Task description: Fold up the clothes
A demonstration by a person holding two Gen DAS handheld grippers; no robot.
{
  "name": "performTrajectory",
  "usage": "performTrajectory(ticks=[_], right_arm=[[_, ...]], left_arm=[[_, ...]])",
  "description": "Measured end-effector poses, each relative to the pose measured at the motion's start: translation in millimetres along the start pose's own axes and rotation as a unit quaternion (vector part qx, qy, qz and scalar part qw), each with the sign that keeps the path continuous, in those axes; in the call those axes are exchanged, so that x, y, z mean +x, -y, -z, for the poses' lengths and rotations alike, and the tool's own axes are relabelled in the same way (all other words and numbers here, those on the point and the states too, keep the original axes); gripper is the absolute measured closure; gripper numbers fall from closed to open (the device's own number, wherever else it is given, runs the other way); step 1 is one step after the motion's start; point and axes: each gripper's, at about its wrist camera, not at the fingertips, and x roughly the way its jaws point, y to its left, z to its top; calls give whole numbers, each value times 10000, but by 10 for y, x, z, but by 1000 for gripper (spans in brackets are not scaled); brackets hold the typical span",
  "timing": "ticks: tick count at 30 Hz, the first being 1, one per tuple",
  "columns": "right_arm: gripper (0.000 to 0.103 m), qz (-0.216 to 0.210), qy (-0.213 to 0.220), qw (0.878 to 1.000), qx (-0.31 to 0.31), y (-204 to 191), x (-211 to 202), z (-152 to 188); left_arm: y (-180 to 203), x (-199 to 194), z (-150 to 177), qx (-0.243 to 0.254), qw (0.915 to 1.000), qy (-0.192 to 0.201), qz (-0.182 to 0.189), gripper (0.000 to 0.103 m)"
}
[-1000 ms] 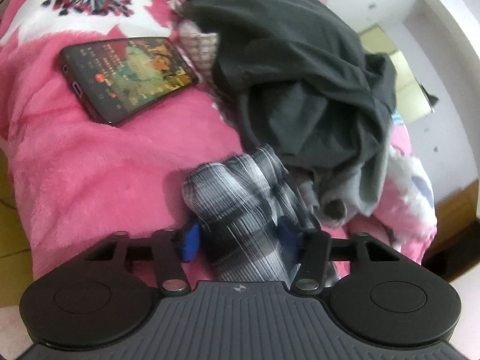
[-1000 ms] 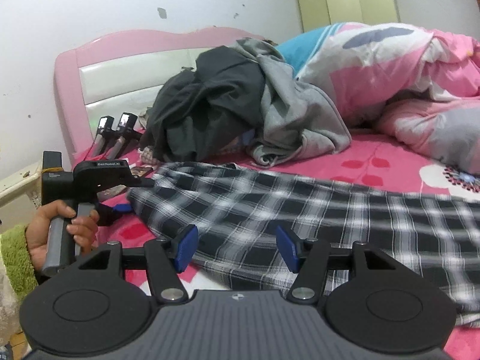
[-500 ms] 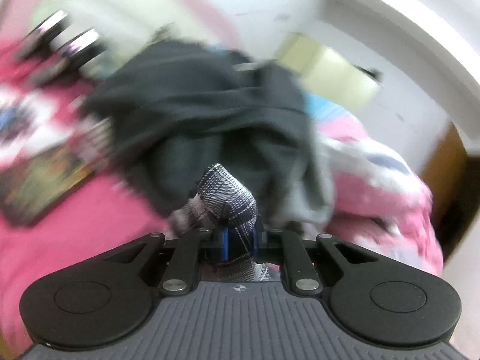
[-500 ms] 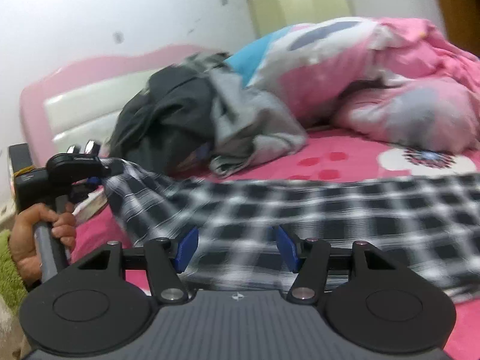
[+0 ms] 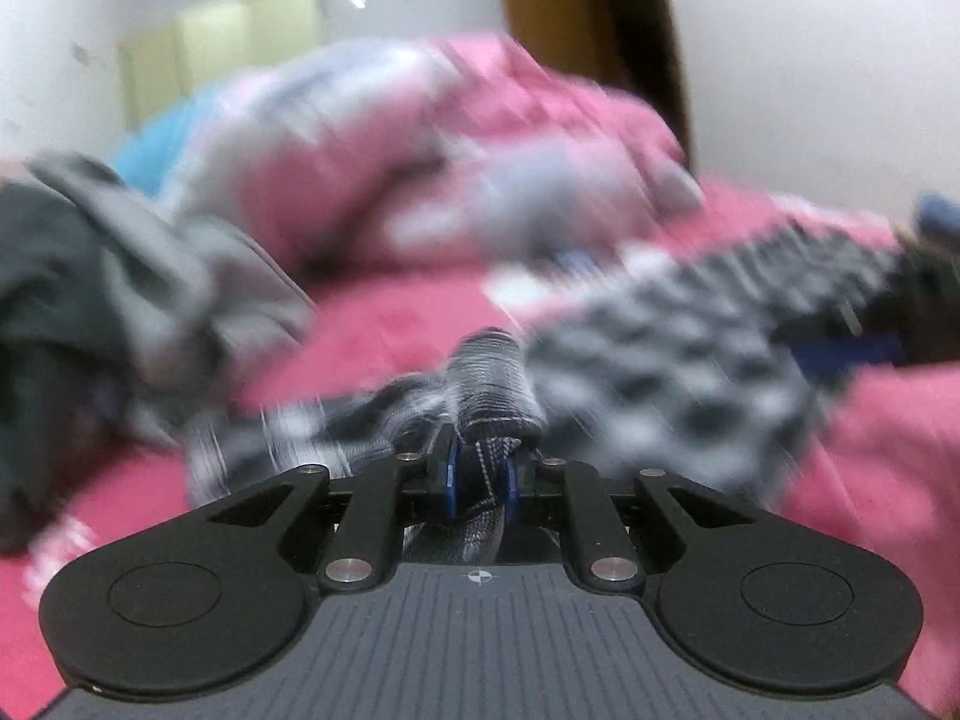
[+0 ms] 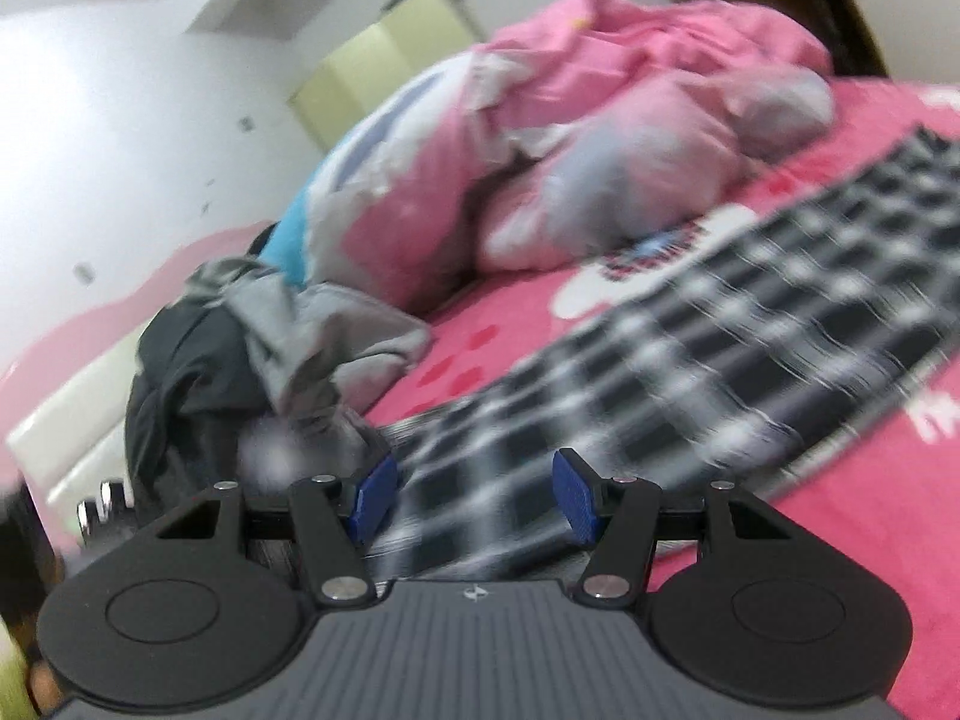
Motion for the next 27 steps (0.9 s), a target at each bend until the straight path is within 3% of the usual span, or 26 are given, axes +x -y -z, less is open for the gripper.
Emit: performTrajectory(ticks=[3,7,14,20,24,27], right_arm=[[43,-90,17,9997,213,121,15,-45],[42,-581,-77,9976,366,123,152,-172],[41,-1631,-1079,9793,529,-118,924,-482],[35,-1653,-2366,9557,581,-301,1858,-614],[33,-1340,-3281,9350,121,-467,2304,-533],[35,-1465,-3477,9261,33,-573,2355,-501]], left_arm=[[62,-83,118,172,9998,5,130,78],[-101,-257,80,-243,9979,-12,603,72],[-397,-339,39,-919,9934,10,691,70],[-602,-338,224,-1528,9848,-127,814,70],[-690,-366,329,-1695,9816,-5,881,70],[-756,-362,403,-1830,9788,89,911,70]])
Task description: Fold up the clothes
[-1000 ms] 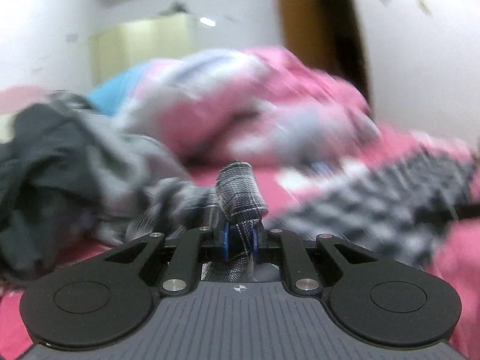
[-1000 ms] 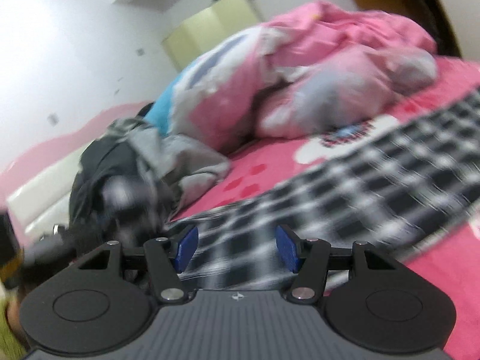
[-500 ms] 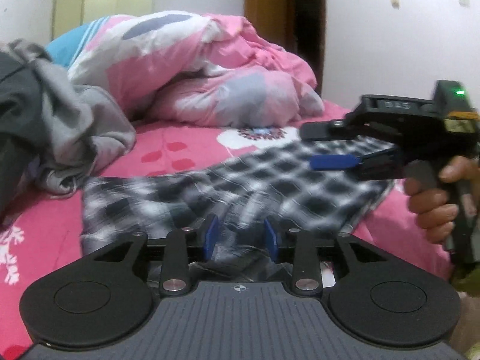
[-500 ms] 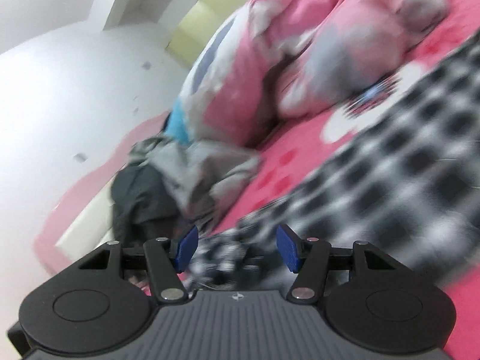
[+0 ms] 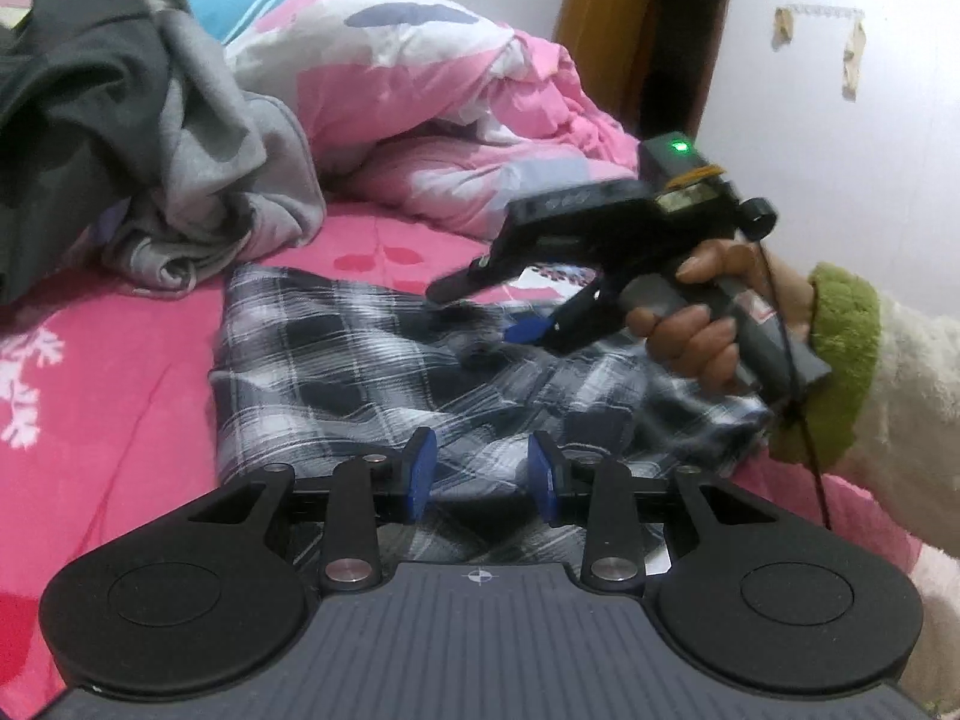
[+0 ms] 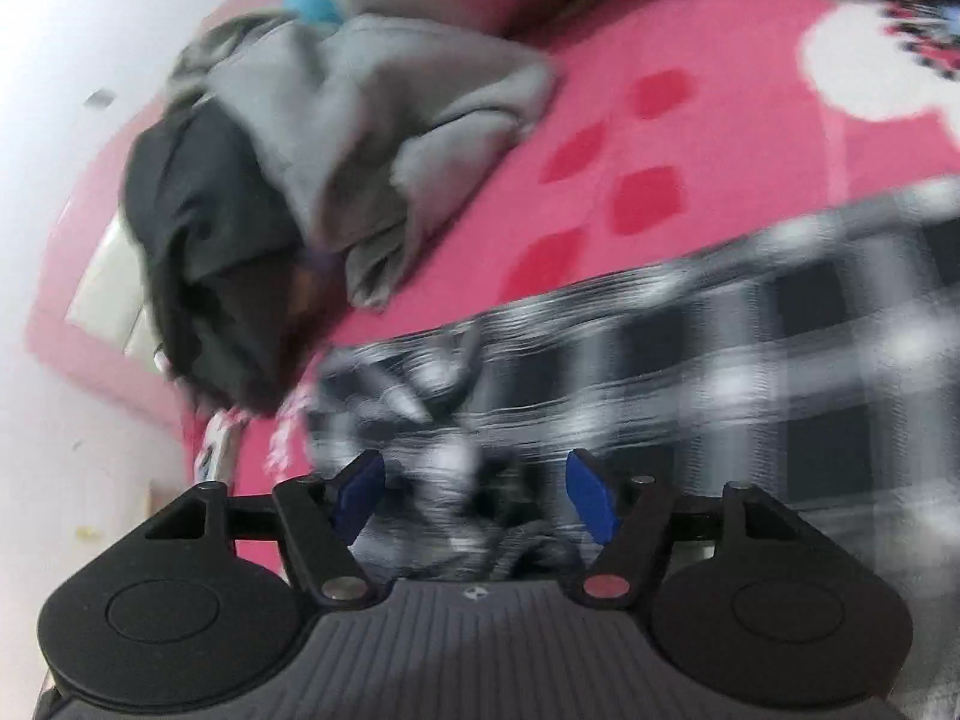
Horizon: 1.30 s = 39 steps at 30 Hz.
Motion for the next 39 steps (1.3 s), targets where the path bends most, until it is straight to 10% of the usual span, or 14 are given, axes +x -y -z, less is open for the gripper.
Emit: performTrajectory(ticks=[4,13,18,28,34,39], right_arm=[[35,-430,85,9990,-2,-94,-71,7],[35,127,-188,9997,34,-123,77,116],[65,162,14,9987,-489,-390,45,173],[63,461,16,9887,-1424,-624,135,253],[44,963,-219,9845,-1446,-592,144,439],[95,666,-61,9919,-1079,-559,-71,575]], left_arm=[[-136,-18,92,-254,9996,109,114,70],[-491,-35,299,-1071,9917,426,577,70],[-582,-37,348,-1311,9873,564,698,70],[-600,-60,395,-1324,9862,667,741,70],[-652,-75,416,-1426,9840,716,797,70],[-673,-133,373,-1501,9819,770,861,70]])
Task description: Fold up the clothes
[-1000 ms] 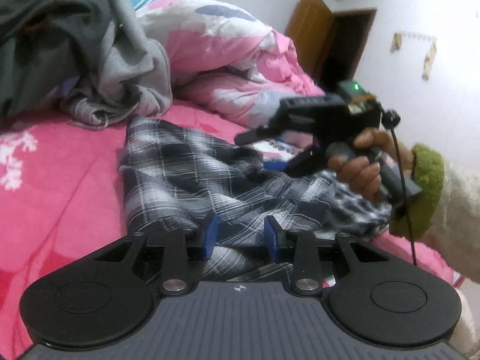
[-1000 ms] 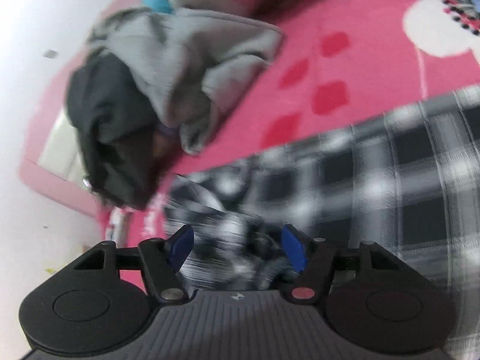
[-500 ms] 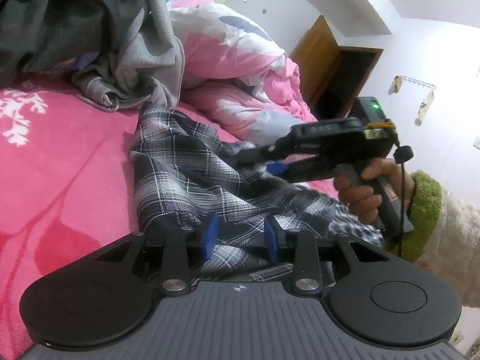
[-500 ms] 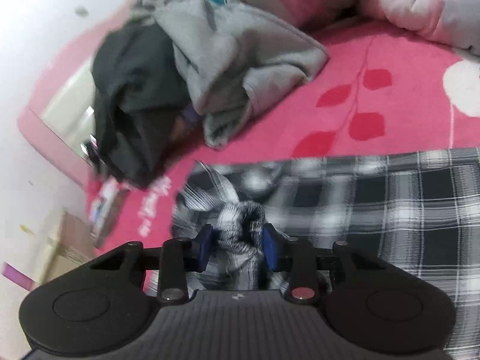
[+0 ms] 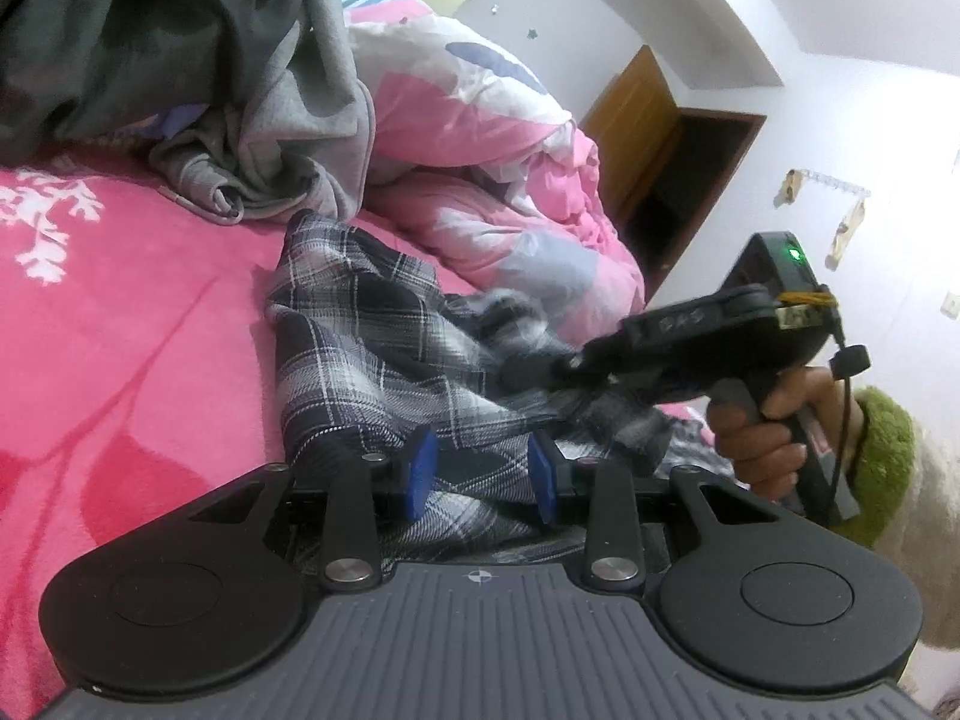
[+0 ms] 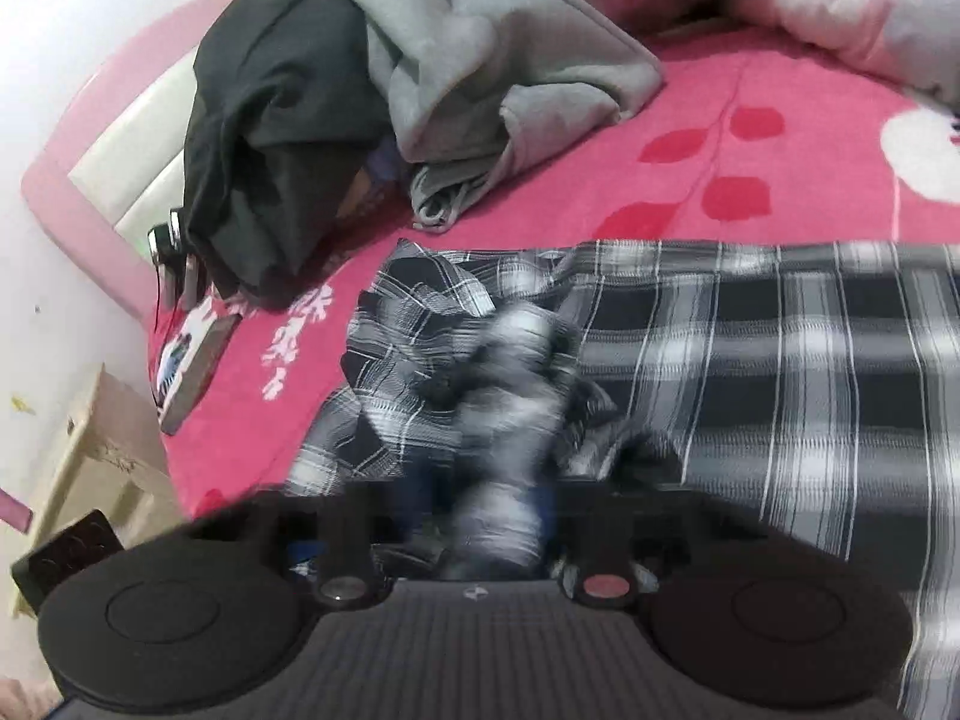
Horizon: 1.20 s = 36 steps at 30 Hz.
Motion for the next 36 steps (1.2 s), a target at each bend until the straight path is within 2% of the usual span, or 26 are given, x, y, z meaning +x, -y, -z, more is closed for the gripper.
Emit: performTrajectory(ticks=[5,9,13,17,19,21,24,26,29,36], right_arm=[[96,-770,327,9911,1038,45,-367,19],[96,-573,19,9831,1737,236,-258,239],[94,-343,163,9861,1618,313,-297,318],[89,-30,114,9905,1372,358,-271,390],[81,49,290,9924,1194,326,-352,435],[53,186,595,9932,987,289,-498,484],[44,275,905,9915,895,306,-628,526],[37,208,808,9914,1009,387,-610,532],[37,133,473,9919,1171,492,-490,532],[35,-409,177,9888,1427,515,-304,412]], left_arm=[[129,-177,-183,66,9993,295,206,67],[252,-84,-322,130,9993,226,273,65],[478,235,-319,842,9960,-278,-121,65],[580,565,-97,1445,9797,-1162,-764,66],[592,583,-40,1567,9766,-1191,-863,66],[578,581,-31,1554,9765,-1205,-875,66],[555,595,-50,1507,9767,-1264,-854,66],[553,607,-56,1537,9760,-1288,-852,66],[558,620,-59,1579,9752,-1286,-863,66],[532,602,-42,1547,9769,-1234,-812,66]])
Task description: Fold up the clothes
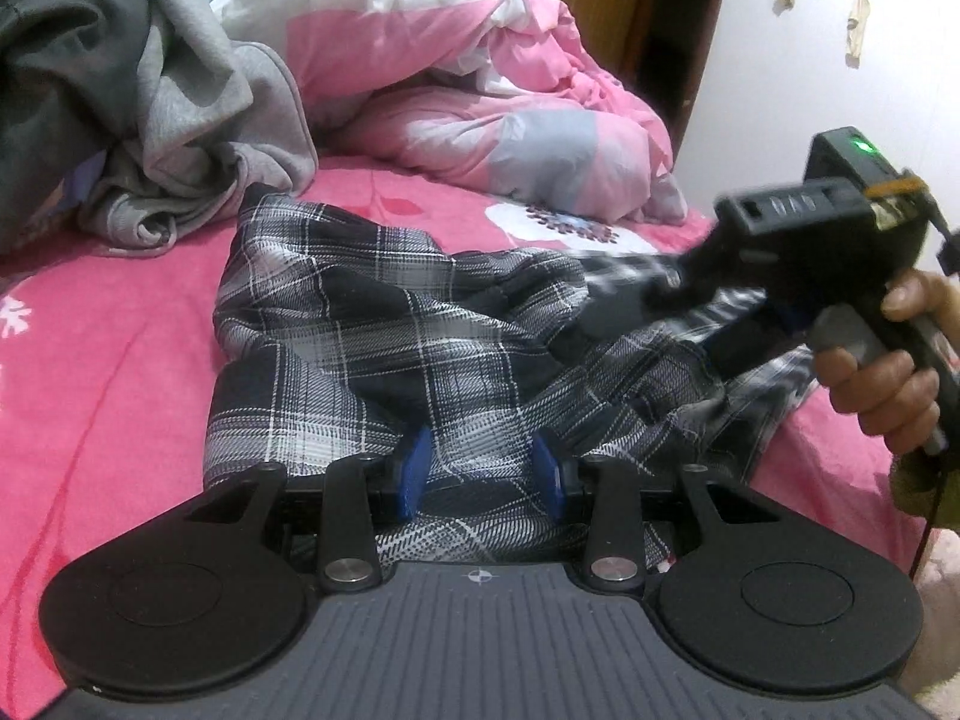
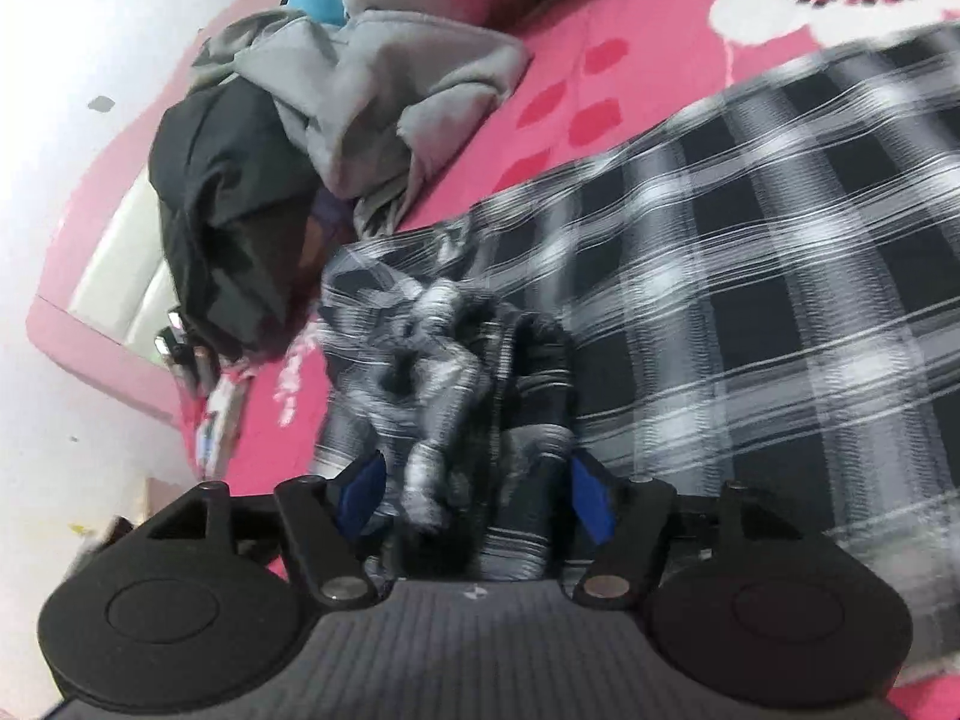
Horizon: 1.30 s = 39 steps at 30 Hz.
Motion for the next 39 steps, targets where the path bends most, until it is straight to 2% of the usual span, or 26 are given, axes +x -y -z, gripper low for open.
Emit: performTrajectory(ticks=[1,3,5,7,9,13,15,18,23,29,32,39], right_arm=[[36,-55,8,10000,42,-4,15,-23],[47,-82,37,9999,67,-28,44,-71],[50,34,-40,10000,40,-33,116,-98],[60,134,-112,9998,103,-11,204,-101],[78,182,-134,9996,168,12,271,-103],[85,78,109,9999,68,-53,162,-179],[86,134,289,9994,-112,-113,21,-252],[86,343,532,9973,-384,-166,-264,-407],[86,959,868,9888,-752,-105,-795,-713],[87,1677,1015,9770,-839,313,-1400,-1050],[87,1877,1050,9736,-762,578,-1696,-1195],[87,2505,1287,9576,-613,1217,-2449,-1407]], left_arm=[[-6,-4,4,-13,10000,10,14,66],[-15,-10,8,-45,10000,37,32,66],[-15,-14,12,-42,10000,69,39,66],[-18,-20,19,-77,9999,104,38,66],[-31,-42,15,-185,9997,171,50,65],[-122,-253,-47,-719,9956,524,307,58],[-176,-394,-86,-944,9912,801,461,47],[-216,-465,-171,-1011,9900,889,415,45],[-211,-180,-293,-1167,9923,379,180,45],[-117,480,-498,-1397,9892,-399,203,46],[33,792,-632,-1330,9884,-691,247,46],[473,1357,-854,-911,9898,-1041,330,46]])
